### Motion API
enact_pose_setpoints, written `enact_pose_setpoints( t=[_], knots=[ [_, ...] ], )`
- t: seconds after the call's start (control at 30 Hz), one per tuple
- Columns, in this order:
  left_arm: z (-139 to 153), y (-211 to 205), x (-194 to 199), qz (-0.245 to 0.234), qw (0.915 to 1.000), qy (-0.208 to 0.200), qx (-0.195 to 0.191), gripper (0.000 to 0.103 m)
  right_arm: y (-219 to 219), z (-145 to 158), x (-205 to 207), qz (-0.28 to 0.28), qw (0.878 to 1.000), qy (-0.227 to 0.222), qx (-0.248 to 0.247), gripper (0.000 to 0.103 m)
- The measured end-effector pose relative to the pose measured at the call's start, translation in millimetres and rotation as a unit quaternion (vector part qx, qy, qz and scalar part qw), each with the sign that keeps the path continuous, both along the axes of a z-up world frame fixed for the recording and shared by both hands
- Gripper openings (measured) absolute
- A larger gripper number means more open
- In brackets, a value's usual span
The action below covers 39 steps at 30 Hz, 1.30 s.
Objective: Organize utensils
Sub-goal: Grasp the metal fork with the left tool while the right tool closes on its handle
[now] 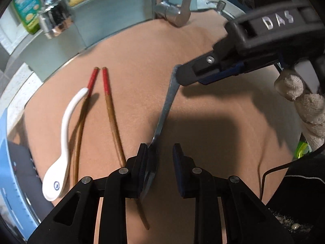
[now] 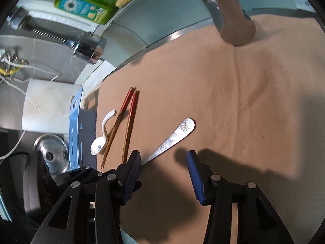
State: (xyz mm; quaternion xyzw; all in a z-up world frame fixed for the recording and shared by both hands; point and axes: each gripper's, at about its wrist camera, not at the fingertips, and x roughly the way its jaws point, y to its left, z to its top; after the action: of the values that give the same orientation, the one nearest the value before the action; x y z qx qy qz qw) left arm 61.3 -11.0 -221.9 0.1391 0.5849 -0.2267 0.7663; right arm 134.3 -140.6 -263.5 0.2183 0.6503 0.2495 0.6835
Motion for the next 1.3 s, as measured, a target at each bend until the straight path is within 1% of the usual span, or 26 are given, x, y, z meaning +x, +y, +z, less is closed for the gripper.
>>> enact_pose_setpoints(
  t=[0.13,0.23,0.43,0.53,0.63,0.67,0.7,0.77,0.83,0.87,1.0,1.13,1.2,1.3],
  knots=[
    [-2,-1,7,0.003,1.0000,0.003,0.007,0.024,2,-9,2,-0.008,1.000,0.021,-0.001,0.044],
    [-3,-1,10,0.006,1.0000,0.004,0.006,0.024,3,-13,4,-0.013,1.000,0.028,0.000,0.044],
    [-4,-1,9,0.003,1.0000,0.005,0.000,0.024,12,-13,10,-0.009,1.000,0.023,-0.015,0.044],
    [-3,-5,6,-0.001,0.9999,0.008,-0.009,0.024,20,-12,14,-0.004,0.999,0.016,-0.028,0.044],
    [-2,-12,2,-0.010,0.9999,0.005,-0.007,0.024,28,-10,16,0.002,0.999,0.009,-0.049,0.043],
    [-4,-20,1,-0.012,0.9999,0.004,-0.007,0.024,31,-9,17,0.005,0.998,0.004,-0.059,0.039],
    [-4,-22,1,-0.015,0.9999,0.002,-0.006,0.024,34,-9,17,0.012,0.997,-0.004,-0.074,0.031],
    [-4,-25,-1,-0.015,0.9999,-0.002,-0.006,0.024,35,-8,17,0.015,0.996,-0.012,-0.090,0.023],
    [-3,-25,-2,-0.013,0.9998,-0.001,-0.013,0.023,34,-10,19,0.014,0.996,-0.009,-0.092,0.019],
    [-3,-24,-3,-0.011,0.9998,-0.002,-0.016,0.021,32,-11,20,0.011,0.996,-0.006,-0.092,0.016],
    [-2,-17,-5,-0.006,0.9996,-0.001,-0.026,0.014,26,-14,23,0.001,0.997,0.013,-0.077,0.015],
    [-1,-18,-6,-0.004,0.9995,-0.002,-0.032,0.011,22,-18,20,-0.009,0.998,0.036,-0.054,0.017],
    [-1,-18,-7,-0.002,0.9992,-0.002,-0.039,0.011,24,-19,18,-0.006,0.998,0.034,-0.054,0.017],
    [0,-15,-8,0.013,0.9977,0.007,-0.066,0.011,28,-18,19,-0.004,0.998,0.029,-0.063,0.017]
  ],
)
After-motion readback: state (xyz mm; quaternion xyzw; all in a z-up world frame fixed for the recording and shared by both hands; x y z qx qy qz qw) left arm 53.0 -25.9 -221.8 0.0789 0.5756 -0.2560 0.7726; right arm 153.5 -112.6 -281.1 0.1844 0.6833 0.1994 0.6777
